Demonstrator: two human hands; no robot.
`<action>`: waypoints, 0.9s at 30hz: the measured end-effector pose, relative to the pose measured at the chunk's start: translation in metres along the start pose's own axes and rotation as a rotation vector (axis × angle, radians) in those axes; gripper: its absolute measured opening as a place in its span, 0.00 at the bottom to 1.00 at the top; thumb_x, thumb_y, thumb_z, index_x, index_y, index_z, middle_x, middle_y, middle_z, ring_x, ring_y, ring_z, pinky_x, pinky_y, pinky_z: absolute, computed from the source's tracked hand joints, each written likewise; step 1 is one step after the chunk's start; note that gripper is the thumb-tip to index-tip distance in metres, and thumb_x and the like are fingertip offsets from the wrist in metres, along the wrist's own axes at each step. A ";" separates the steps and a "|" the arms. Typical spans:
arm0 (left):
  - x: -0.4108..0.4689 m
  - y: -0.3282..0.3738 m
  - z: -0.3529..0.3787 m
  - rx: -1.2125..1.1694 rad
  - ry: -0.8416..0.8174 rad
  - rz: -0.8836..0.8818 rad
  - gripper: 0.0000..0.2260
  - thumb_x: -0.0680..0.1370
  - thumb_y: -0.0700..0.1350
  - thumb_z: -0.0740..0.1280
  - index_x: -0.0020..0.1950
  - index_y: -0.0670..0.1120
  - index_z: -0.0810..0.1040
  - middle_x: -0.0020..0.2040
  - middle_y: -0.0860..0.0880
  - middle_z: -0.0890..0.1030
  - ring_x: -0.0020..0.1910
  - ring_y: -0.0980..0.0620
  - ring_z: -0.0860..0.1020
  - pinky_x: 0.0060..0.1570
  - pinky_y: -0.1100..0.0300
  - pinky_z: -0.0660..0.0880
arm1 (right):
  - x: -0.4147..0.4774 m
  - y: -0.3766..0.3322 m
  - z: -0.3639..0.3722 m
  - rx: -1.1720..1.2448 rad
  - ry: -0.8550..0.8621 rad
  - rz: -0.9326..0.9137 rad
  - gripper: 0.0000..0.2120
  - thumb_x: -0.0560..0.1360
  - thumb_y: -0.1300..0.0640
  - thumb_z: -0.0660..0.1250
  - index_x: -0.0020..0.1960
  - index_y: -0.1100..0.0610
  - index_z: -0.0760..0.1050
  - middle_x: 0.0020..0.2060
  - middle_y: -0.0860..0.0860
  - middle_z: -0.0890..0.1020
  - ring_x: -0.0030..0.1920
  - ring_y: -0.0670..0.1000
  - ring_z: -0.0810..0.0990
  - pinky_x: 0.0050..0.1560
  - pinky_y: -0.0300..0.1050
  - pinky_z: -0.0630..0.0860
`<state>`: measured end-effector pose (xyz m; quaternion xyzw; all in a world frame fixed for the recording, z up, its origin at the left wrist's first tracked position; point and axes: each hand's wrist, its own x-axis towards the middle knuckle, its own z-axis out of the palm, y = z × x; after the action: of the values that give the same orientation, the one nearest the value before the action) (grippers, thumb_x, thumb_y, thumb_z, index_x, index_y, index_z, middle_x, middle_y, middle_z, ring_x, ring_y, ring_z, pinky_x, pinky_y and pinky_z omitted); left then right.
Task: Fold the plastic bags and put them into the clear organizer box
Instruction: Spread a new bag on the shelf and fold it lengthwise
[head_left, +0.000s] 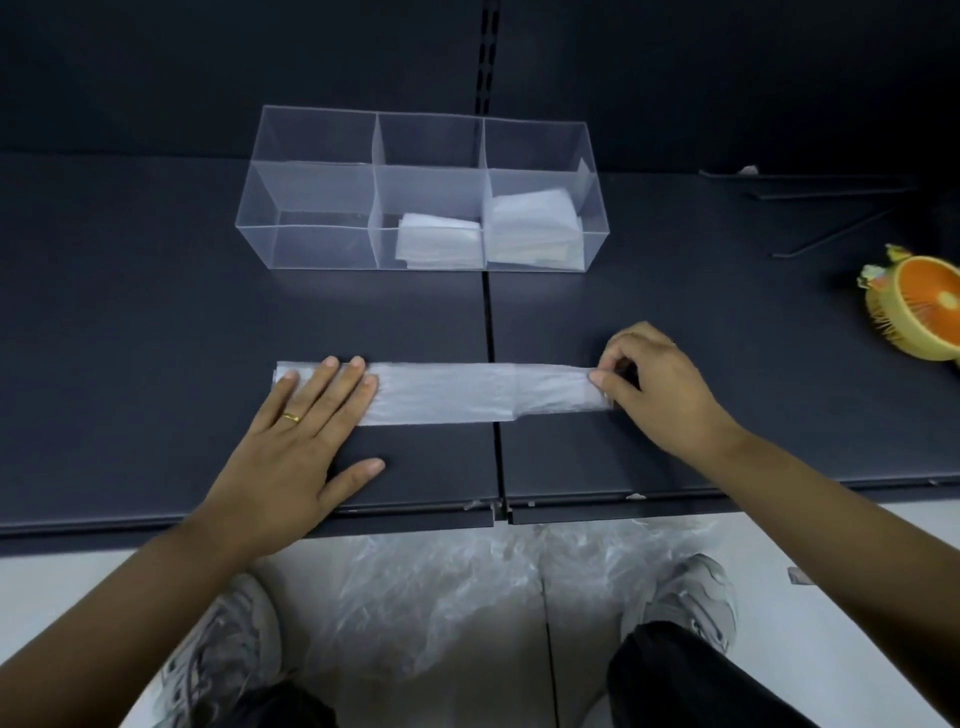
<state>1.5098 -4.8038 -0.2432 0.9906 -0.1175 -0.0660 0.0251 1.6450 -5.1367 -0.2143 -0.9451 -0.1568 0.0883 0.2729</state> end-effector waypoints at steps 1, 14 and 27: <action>0.003 -0.006 -0.001 -0.014 -0.004 0.023 0.33 0.80 0.64 0.42 0.78 0.44 0.55 0.78 0.46 0.57 0.77 0.48 0.53 0.74 0.46 0.50 | -0.007 -0.002 -0.004 0.076 -0.030 0.050 0.06 0.75 0.58 0.69 0.39 0.54 0.75 0.39 0.47 0.79 0.39 0.45 0.76 0.44 0.35 0.71; 0.018 0.147 -0.044 -0.958 -0.102 0.199 0.37 0.76 0.55 0.69 0.78 0.54 0.52 0.77 0.60 0.56 0.74 0.66 0.53 0.72 0.69 0.52 | -0.081 -0.068 -0.052 0.916 -0.582 0.311 0.10 0.69 0.56 0.72 0.46 0.58 0.74 0.32 0.54 0.82 0.33 0.47 0.79 0.33 0.36 0.74; 0.043 0.083 -0.067 -2.166 -0.031 -0.413 0.17 0.77 0.45 0.60 0.63 0.40 0.76 0.59 0.41 0.81 0.61 0.46 0.79 0.60 0.54 0.76 | -0.015 -0.075 0.011 0.799 -0.718 0.117 0.20 0.75 0.35 0.55 0.53 0.46 0.78 0.43 0.50 0.84 0.29 0.48 0.71 0.34 0.39 0.71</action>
<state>1.5411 -4.8926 -0.1767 0.4439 0.1702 -0.1493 0.8670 1.6095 -5.0768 -0.1819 -0.6851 -0.1415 0.4738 0.5350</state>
